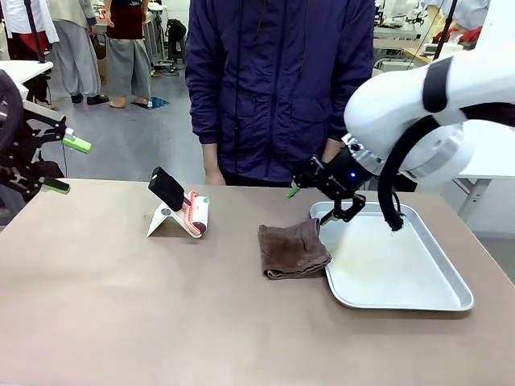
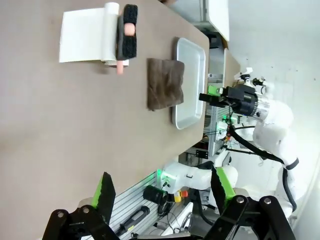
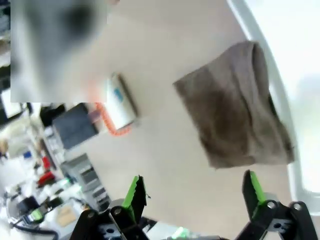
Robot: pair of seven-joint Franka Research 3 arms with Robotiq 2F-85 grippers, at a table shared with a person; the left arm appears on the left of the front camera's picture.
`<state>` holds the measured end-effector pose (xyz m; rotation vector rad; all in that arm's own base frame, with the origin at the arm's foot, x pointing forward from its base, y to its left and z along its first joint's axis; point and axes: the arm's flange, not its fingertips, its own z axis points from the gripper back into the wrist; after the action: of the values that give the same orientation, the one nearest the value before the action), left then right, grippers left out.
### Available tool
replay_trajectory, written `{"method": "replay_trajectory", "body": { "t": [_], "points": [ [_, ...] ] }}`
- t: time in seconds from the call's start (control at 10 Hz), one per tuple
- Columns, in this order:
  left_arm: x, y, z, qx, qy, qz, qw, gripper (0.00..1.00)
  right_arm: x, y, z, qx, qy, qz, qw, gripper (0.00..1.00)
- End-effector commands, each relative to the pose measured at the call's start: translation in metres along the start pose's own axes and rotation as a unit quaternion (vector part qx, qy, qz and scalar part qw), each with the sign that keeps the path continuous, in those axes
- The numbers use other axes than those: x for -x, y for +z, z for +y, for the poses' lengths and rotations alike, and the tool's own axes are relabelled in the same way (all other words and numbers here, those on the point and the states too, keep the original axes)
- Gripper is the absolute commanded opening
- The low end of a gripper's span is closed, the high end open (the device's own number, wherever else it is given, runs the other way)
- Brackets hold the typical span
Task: Clean the surface of the table.
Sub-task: Return the Lint Roller and towel to their original positions.
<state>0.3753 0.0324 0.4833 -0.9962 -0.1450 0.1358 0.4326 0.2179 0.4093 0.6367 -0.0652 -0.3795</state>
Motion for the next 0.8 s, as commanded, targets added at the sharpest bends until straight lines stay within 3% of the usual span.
{"method": "replay_trajectory", "body": {
  "t": [0.0,0.2,0.3,0.5,0.6,0.7],
  "points": [
    [0.014,-0.009,0.000,0.033,-0.020,0.004,0.999,1.00,0.017,0.004,-0.050,-0.089,0.012,0.057,0.994,1.00],
    [0.026,-0.008,0.001,0.087,-0.043,0.033,0.995,1.00,0.035,0.020,-0.103,-0.196,0.019,0.111,0.974,1.00],
    [0.027,-0.013,0.000,0.108,-0.047,0.031,0.993,1.00,0.038,0.034,-0.134,-0.279,0.032,0.126,0.951,1.00],
    [0.024,-0.022,0.005,0.119,-0.046,0.057,0.990,1.00,0.024,0.056,-0.182,-0.356,0.020,0.100,0.929,1.00],
    [0.021,-0.022,0.010,0.131,-0.043,0.071,0.988,1.00,0.015,0.066,-0.204,-0.385,0.034,0.111,0.916,1.00],
    [0.008,-0.017,0.026,0.110,-0.033,0.053,0.992,1.00,0.006,0.077,-0.230,-0.416,0.042,0.118,0.901,1.00]
  ]
}}
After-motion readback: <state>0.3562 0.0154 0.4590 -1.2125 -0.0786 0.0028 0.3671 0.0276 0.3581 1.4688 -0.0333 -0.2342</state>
